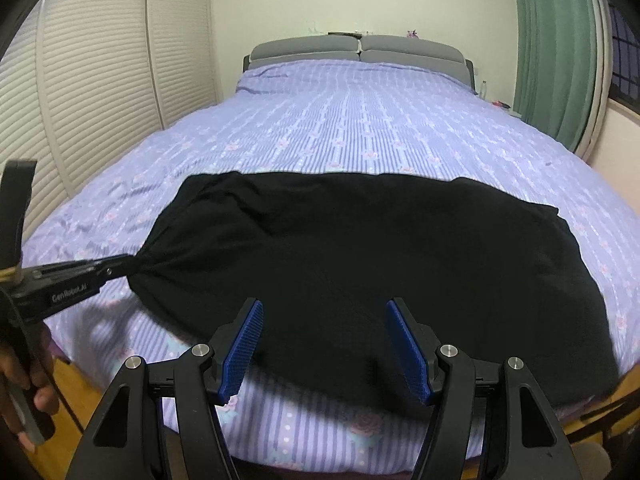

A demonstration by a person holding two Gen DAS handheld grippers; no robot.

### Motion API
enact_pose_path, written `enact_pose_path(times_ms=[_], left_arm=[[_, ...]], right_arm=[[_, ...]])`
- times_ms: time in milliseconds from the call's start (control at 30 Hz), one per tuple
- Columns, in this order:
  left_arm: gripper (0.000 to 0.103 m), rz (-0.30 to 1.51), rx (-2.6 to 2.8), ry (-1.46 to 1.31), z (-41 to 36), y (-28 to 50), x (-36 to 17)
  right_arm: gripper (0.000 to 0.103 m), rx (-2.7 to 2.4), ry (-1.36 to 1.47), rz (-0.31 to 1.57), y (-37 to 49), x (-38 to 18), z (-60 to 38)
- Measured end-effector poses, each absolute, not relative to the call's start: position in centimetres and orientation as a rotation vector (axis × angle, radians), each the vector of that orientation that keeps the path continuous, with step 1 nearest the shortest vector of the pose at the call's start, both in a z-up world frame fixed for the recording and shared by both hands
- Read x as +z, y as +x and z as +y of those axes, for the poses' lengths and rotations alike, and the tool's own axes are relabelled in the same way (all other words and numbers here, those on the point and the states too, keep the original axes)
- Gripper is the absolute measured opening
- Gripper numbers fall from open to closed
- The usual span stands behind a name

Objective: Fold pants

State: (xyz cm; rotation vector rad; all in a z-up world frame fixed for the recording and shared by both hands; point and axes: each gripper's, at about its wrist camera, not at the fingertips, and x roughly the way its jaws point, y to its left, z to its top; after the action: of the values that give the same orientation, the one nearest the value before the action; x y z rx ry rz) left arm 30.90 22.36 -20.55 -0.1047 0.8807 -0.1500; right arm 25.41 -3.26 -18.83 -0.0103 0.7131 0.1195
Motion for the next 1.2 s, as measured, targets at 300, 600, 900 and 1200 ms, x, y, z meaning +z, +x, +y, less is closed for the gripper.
enact_pose_path(times_ms=[300,600,900,1200], left_arm=[[0.006,0.871,-0.149,-0.056,20.5,30.5,-20.2],[0.042,0.784,-0.160,0.032,15.7,28.4,-16.8],[0.064,0.760,-0.199,0.078,9.4,28.1,-15.5],[0.064,0.773,-0.355,0.137,0.5,30.1,-15.3]], right_arm=[[0.065,0.085,0.003,0.745,25.4,-20.3,-5.3],[0.065,-0.068,0.106,0.772,24.0,-19.4,-14.4],[0.084,-0.223,0.206,0.749,22.3,-18.0,-21.9],[0.088,-0.293,0.424,0.791,20.8,-20.0,-30.1]])
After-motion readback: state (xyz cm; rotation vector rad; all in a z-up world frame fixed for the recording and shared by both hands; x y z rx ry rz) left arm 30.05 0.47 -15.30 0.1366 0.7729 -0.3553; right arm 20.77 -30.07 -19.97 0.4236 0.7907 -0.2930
